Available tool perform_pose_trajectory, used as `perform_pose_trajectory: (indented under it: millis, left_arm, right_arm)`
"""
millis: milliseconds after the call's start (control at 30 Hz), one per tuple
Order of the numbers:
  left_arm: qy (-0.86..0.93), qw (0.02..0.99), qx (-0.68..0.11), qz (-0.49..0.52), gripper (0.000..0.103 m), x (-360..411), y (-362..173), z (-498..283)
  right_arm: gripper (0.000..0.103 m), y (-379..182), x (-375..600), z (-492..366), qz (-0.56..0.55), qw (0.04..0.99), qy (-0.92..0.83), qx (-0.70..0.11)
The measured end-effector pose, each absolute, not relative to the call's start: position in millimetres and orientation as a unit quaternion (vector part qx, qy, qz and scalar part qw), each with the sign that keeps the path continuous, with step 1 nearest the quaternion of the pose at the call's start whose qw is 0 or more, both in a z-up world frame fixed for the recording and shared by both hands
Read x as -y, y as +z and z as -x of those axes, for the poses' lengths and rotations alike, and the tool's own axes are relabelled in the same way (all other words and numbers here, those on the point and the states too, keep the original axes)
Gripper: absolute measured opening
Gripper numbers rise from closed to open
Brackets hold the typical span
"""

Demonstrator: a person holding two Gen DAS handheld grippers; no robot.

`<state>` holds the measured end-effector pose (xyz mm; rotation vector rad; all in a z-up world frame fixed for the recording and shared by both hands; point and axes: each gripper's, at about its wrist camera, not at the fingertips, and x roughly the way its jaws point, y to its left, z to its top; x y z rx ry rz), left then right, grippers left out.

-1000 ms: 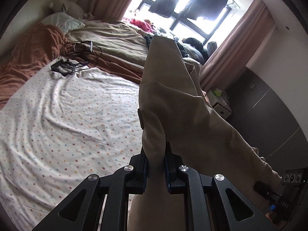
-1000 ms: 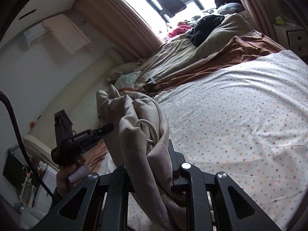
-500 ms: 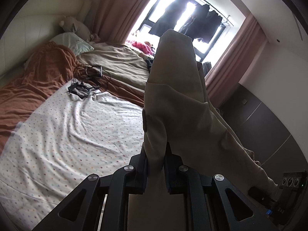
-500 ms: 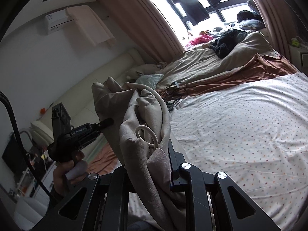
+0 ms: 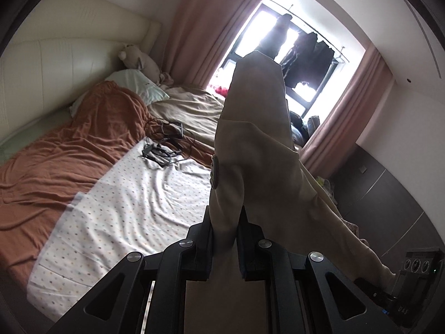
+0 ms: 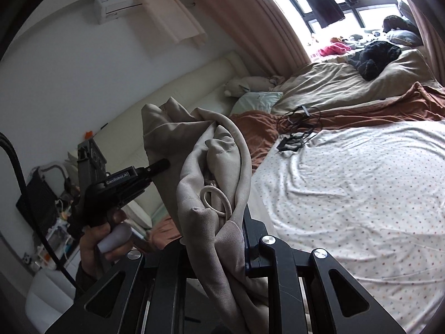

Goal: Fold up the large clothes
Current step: 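Lift the folded garment with both grippers and carry it toward the headboard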

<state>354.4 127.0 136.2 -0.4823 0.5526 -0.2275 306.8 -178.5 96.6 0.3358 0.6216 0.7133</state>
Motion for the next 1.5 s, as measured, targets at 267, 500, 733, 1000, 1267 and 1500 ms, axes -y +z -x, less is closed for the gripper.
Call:
perform_pose_trajectory:
  millis: [267,500,733,1000,1267,1500]
  left_arm:
    - [-0.083,0.935,-0.253,0.232,0.014,-200.8,139.9,-339.9]
    - [-0.067,0.937,-0.242,0.243,0.014,-282.4,142.3,-333.9]
    - [0.005,0.947,-0.237,0.216,0.014,-350.2,141.0,-314.4]
    - [0.086,0.943,-0.238,0.216,0.014,-424.6,130.0,-294.4]
    - [0.152,0.934,-0.241,0.217,0.014,-479.4,118.7,-281.0]
    - [0.188,0.925,-0.249,0.215,0.014,-513.9,107.1,-283.8]
  right_arm:
    - [0.017,97.7,89.1,-322.5,-0.128,0.857,0.392,-0.309]
    - [0.017,90.9,0.7,-324.1,-0.105,0.838,0.431,-0.318]
    - [0.017,74.6,-100.2,-323.0,-0.078,0.808,0.476,-0.339]
    - [0.017,50.0,-214.9,-314.4,-0.049,0.772,0.523,-0.359]
    - [0.017,27.1,-310.9,-299.7,-0.025,0.732,0.562,-0.384]
    - [0.017,1.6,-349.5,-309.5,-0.035,0.703,0.584,-0.406]
